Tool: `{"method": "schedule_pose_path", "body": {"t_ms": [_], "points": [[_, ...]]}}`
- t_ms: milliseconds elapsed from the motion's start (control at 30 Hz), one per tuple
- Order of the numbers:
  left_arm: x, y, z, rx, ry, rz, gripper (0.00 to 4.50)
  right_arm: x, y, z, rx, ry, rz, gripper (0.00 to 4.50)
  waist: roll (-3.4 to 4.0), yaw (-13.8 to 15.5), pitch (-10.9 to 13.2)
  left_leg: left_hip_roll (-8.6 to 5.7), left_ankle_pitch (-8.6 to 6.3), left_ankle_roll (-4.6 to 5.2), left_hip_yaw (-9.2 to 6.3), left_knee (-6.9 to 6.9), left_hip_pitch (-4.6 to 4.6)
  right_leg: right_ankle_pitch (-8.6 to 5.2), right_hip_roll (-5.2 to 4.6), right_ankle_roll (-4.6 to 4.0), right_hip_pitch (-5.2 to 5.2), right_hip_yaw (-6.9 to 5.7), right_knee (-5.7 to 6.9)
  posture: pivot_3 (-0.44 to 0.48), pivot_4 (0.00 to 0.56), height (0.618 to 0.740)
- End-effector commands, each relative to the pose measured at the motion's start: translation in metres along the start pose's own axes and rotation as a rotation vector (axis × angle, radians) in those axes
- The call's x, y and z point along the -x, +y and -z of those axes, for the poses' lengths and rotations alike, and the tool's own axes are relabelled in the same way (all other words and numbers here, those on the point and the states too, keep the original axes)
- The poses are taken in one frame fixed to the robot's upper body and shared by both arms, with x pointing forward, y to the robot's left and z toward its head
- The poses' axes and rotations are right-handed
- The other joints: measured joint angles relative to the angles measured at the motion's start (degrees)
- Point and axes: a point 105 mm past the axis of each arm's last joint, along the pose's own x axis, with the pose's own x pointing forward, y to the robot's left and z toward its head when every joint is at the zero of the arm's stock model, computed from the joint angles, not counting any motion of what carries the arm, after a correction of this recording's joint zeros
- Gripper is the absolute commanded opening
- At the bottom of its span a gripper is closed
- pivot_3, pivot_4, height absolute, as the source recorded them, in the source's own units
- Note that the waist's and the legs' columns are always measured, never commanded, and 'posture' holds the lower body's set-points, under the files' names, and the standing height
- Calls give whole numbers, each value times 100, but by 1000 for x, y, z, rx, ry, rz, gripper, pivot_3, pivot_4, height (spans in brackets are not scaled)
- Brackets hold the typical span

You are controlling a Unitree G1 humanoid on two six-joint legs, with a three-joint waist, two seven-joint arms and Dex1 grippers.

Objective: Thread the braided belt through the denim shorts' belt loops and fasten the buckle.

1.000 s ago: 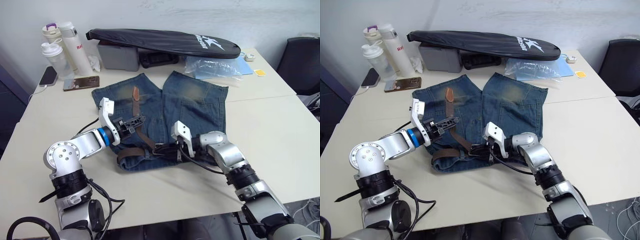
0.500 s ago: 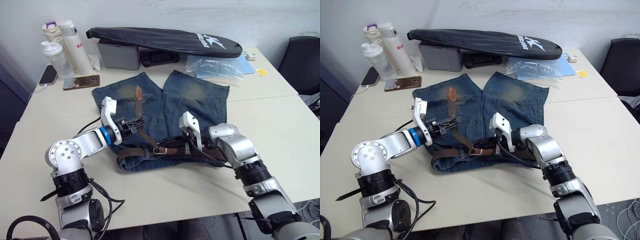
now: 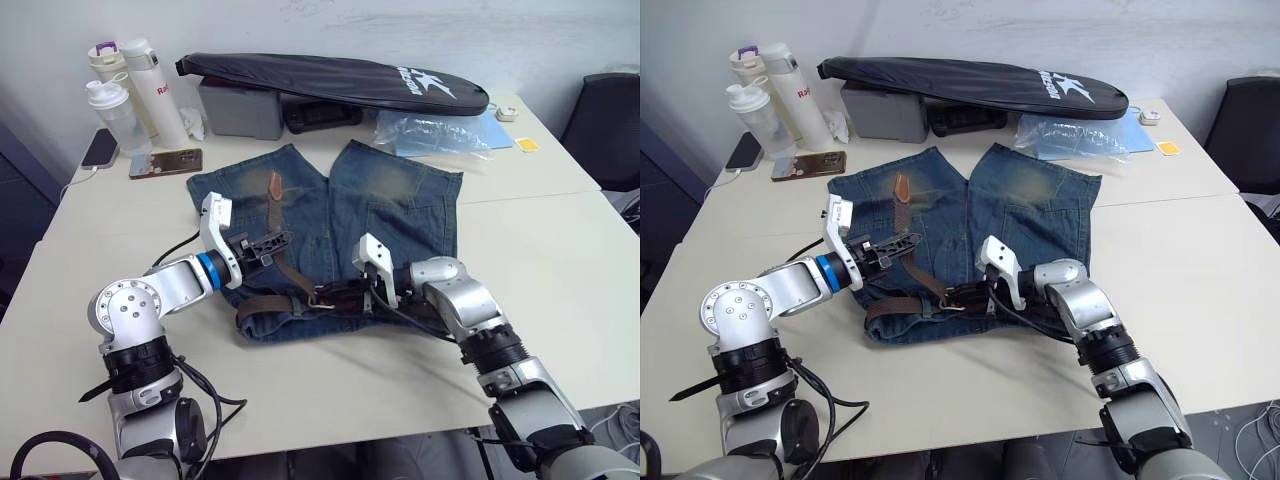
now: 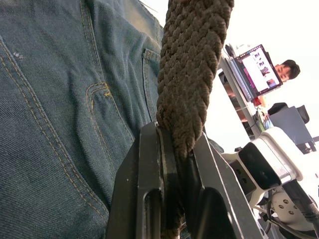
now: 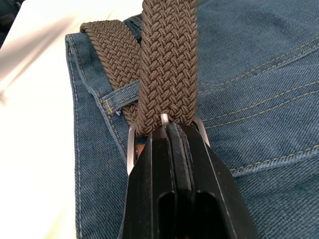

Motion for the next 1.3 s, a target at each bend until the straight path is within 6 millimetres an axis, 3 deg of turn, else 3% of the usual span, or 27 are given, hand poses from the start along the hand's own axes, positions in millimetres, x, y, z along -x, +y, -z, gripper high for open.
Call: {"method": "schedule_pose_path", "body": {"t_ms": [33,267,700,967,1300], "points": [[4,-6,-10,-20,-39,27,0,-7,4,5,-1,6,-11,25,0,-1,0,1,0,0,0,0,0,0,0,0,0,0,0,0,150,740],[4,-6,-10,-16,-46,27,0,-12,4,15,-9,73,-22,25,1,-10,-1,3,0,-1,1,0,4,0,1,0,1,1,2,0,150,740],[3,-13,-5,-2,-56,44,0,-30,16,55,-100,380,-46,25,2,-33,-47,7,-8,-16,5,2,23,-1,2,-2,7,0,1,0,150,740],[1,-13,-11,18,-87,48,0,-41,26,66,-121,487,-67,25,-9,-93,-86,20,-15,-44,6,-4,60,-4,33,-9,22,15,2,0,150,740],[-29,-42,-2,-21,53,209,0,-45,34,77,-42,566,-27,25,-17,-150,-103,40,-41,-67,0,-7,117,-23,58,-44,69,23,-3,0,150,740]]}}
